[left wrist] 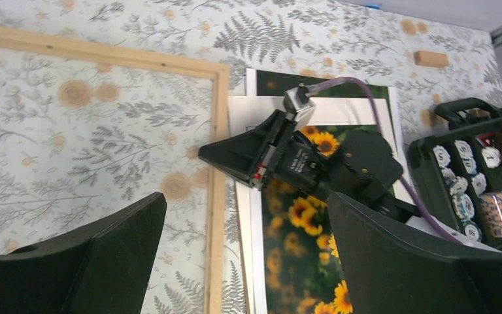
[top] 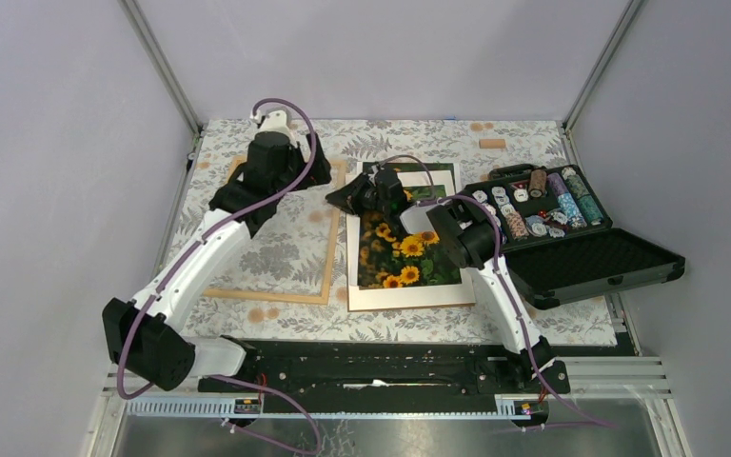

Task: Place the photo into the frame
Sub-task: Place the photo frame item in the photo frame.

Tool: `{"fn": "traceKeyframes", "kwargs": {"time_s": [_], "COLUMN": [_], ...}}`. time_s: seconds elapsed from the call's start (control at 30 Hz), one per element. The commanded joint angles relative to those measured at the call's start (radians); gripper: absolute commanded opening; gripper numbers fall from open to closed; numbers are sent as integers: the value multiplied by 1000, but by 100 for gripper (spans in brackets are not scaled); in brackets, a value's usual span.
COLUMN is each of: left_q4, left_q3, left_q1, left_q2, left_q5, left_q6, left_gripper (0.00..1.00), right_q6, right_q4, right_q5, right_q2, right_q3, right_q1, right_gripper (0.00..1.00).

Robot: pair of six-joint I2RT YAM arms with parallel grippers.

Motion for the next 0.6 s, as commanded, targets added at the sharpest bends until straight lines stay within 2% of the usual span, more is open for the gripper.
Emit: {"fn": "traceKeyframes", "kwargs": {"time_s": [0.0,0.07,0.17,0.27,0.4,0.47,0.5,0.57], "left_q4": [-61,-96,-140,-151,-84,-37,0,64], "left_q3": [95,93,63,16,-24,-31,-33,-30], "left_q1": [100,161,289,445,656,755,786,798], "left_q2": [3,4,11,25,78,133,167,232], "left_q5": [-20,-15,8,45,65,131,161,133], "left_q6": [-27,-52,-88,-114,-117,-149,-159,-144], "left_gripper": [99,99,99,99,99,99,99,99], "right_q6": [-104,-124,-140,-153,-139,-138,-134,-127], "right_q4": [-100,-91,-70,-53,-8,3,8,11], "right_q5": [-23,-42,-82,-98,-94,-95,-102,-125], "right_q2": [-58,-66,-72,-74,-73,-70,-65,-50], "right_q3": [24,9,-4,-6,-34,-41,-37,-15], "right_q1": [21,21,21,21,20,18,18,16], "right_gripper": [37,47,51,49,42,41,41,41]}}
